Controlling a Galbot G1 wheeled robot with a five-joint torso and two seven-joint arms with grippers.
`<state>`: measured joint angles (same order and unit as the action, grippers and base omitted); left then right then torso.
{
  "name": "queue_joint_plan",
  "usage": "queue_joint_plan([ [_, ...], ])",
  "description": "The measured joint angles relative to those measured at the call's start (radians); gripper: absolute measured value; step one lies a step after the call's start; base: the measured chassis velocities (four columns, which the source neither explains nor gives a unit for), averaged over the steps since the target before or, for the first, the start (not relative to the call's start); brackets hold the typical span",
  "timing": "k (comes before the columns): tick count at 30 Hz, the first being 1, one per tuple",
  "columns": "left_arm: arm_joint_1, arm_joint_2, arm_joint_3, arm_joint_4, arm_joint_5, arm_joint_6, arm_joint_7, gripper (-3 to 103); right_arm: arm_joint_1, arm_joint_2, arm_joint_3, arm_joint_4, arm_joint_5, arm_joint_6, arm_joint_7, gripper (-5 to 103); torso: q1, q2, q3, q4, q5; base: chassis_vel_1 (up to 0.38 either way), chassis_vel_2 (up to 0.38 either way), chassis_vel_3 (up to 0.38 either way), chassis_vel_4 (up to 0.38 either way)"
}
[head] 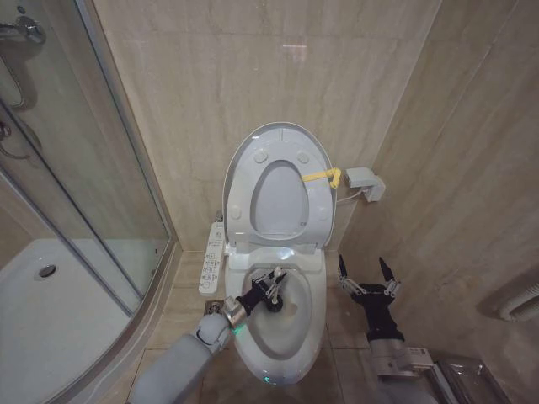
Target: Open the toilet lid, clean the toilet bowl with a toilet brush, close the toilet lid, and flush.
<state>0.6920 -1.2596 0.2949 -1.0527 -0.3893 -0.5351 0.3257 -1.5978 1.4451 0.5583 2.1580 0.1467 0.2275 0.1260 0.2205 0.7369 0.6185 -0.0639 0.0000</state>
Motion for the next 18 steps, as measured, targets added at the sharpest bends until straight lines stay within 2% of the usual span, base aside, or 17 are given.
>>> queue_joint_plan([
  [6, 0.01, -0.007, -0.014, 0.036, 0.031, 0.0, -0.001, 20, 0.0, 0.0, 0.0, 0.0, 0.0, 0.0, 0.0, 100, 0.0, 0.0, 0.0, 0.0, -0.0001, 0.0, 0.0, 0.0, 0.0],
  [18, 0.029, -0.016, -0.023, 0.042, 0.028, -0.008, -0.002, 20, 0.0, 0.0, 0.0, 0.0, 0.0, 0.0, 0.0, 100, 0.0, 0.0, 0.0, 0.0002, 0.0001, 0.0, 0.0, 0.0, 0.0],
])
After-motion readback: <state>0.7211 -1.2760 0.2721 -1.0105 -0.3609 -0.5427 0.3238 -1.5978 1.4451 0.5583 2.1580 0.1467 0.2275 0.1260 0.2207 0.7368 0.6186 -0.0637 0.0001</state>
